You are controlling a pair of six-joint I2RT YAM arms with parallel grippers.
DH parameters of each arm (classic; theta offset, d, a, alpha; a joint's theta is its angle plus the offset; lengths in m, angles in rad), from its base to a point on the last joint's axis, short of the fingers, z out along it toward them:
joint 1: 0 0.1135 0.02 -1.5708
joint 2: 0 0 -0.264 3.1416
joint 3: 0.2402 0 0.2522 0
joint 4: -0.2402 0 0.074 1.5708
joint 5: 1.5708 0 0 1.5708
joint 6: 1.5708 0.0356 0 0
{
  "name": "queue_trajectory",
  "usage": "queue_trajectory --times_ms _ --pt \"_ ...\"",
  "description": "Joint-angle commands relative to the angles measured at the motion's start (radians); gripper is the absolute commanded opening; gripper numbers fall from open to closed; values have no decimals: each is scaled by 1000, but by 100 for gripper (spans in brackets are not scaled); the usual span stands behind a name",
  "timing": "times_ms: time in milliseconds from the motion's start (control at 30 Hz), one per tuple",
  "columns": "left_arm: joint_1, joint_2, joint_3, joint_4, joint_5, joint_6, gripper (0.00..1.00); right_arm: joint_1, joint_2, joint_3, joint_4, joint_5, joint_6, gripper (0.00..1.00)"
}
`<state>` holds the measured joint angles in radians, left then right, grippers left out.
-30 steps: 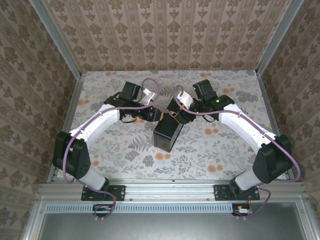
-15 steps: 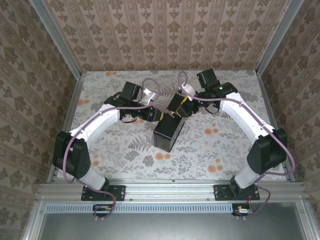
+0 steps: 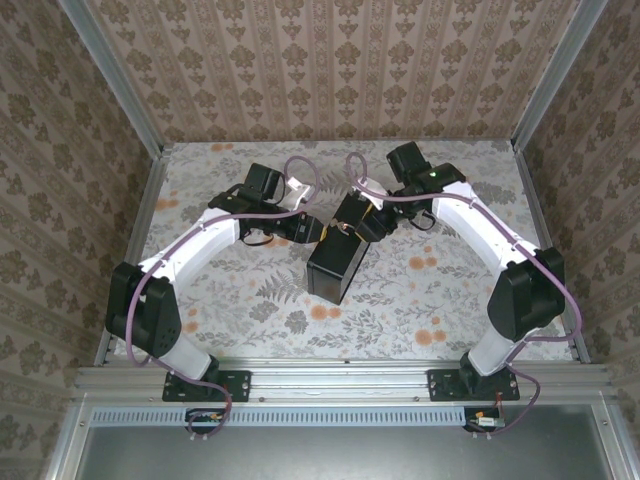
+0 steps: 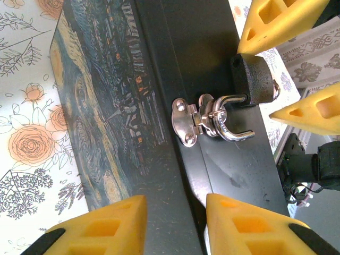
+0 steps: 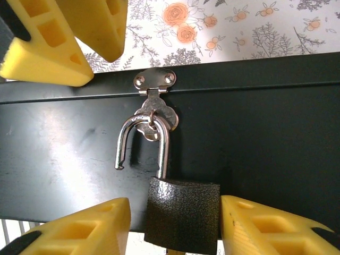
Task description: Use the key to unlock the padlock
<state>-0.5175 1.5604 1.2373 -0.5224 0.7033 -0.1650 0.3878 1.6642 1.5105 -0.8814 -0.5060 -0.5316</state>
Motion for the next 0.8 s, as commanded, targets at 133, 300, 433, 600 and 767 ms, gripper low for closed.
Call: queue_trajectory --times_ms 133,300,433,600,767 --pt "2 14 -4 -25 -36 7 35 67 -23 -15 -51 120 -35 35" --pt "2 12 -7 -21 -36 3 35 108 -25 -36 -49 186 -50 39" --pt "2 14 -9 -17 -35 1 35 126 -39 -50 -15 200 -41 39" --pt "2 13 -12 -14 -36 1 35 139 -63 -62 13 198 -38 33" --pt "2 16 -15 -9 -36 -4 35 153 -73 -82 33 208 -31 27"
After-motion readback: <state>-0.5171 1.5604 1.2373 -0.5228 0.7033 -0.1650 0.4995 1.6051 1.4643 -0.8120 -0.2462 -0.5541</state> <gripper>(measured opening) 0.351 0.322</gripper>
